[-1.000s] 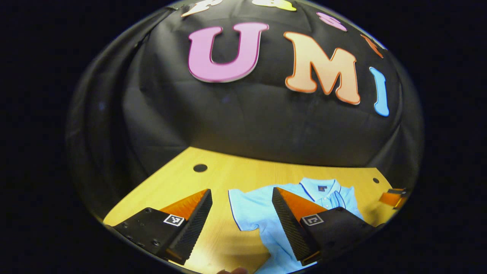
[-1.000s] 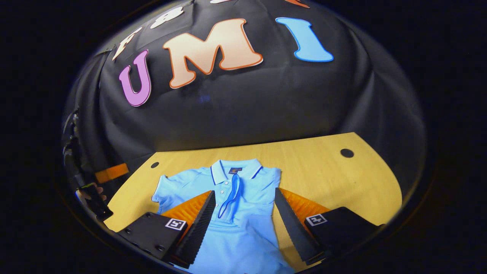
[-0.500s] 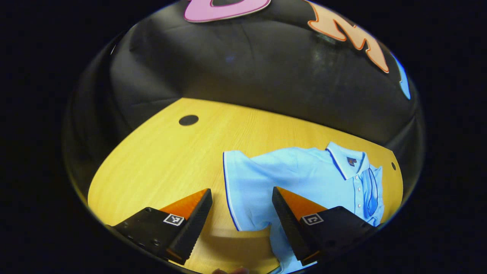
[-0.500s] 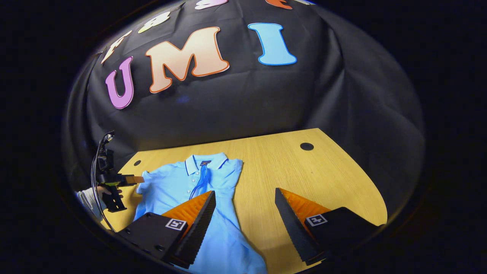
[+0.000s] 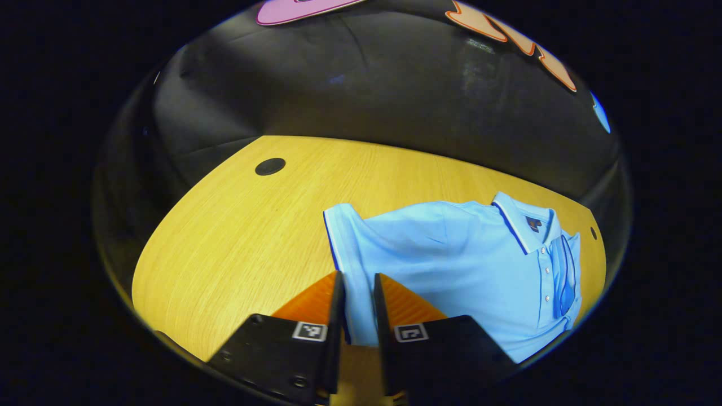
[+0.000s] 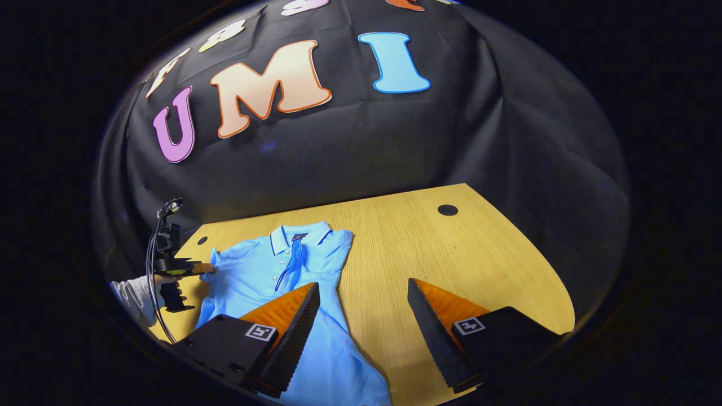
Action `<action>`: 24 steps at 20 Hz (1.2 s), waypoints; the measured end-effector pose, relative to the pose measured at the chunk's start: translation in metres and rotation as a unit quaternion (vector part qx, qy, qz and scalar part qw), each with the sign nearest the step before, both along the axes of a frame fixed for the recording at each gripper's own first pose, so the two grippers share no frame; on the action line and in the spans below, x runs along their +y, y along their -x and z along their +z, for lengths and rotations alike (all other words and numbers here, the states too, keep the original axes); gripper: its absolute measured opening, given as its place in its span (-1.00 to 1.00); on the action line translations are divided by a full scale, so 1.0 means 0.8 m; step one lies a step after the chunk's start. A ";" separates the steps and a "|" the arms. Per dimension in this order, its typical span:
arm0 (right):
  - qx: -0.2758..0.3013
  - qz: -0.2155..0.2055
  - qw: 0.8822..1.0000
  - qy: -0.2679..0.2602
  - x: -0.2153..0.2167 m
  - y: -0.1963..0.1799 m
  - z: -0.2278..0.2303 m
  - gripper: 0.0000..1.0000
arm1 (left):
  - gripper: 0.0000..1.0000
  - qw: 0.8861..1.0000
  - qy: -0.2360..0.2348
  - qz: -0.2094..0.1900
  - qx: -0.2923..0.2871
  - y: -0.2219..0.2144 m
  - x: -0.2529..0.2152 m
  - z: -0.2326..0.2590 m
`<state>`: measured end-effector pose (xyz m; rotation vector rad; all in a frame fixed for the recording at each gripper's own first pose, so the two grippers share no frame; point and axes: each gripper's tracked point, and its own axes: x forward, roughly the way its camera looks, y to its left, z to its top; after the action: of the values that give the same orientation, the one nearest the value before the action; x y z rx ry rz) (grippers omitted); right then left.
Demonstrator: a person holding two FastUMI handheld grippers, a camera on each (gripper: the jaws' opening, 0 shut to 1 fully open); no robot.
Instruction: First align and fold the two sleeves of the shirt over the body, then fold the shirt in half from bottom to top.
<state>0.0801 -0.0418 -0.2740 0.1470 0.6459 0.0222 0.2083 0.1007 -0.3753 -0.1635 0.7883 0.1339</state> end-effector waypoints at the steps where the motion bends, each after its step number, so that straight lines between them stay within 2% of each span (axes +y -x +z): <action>1: 0.001 0.000 1.000 0.000 -0.002 0.001 0.000 0.96 | -0.84 1.000 0.000 0.003 -0.003 -0.001 -0.001 0.001; 3: 0.000 -0.002 1.000 0.000 -0.005 0.005 0.002 0.96 | -1.00 1.000 -0.009 0.006 0.002 0.000 -0.001 0.003; 5: -0.007 -0.005 1.000 -0.002 -0.008 0.008 0.013 0.96 | -1.00 1.000 -0.006 -0.005 0.000 -0.003 -0.017 0.018; 13: -0.019 0.000 1.000 -0.005 -0.001 0.028 0.028 0.96 | -1.00 0.992 0.023 -0.120 -0.036 -0.012 -0.165 0.091; 15: -0.014 0.002 1.000 -0.008 0.006 0.032 0.023 0.96 | -1.00 0.989 0.020 -0.145 -0.035 -0.010 -0.195 0.088; 18: -0.012 0.006 1.000 -0.012 0.019 0.035 0.020 0.96 | -1.00 0.987 0.000 -0.161 -0.021 -0.008 -0.219 0.066; 22: -0.007 0.006 1.000 -0.010 0.032 0.035 0.014 0.96 | -1.00 0.984 0.010 -0.178 -0.016 -0.005 -0.235 0.049; 24: -0.007 -0.002 1.000 -0.009 0.034 0.032 0.012 0.95 | -0.95 0.980 0.040 -0.195 -0.024 -0.001 -0.247 0.053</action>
<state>0.0544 -0.0146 -0.2643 0.1648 0.6317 0.0247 0.2093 -0.0970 -0.3328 -0.0860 0.7642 -0.2720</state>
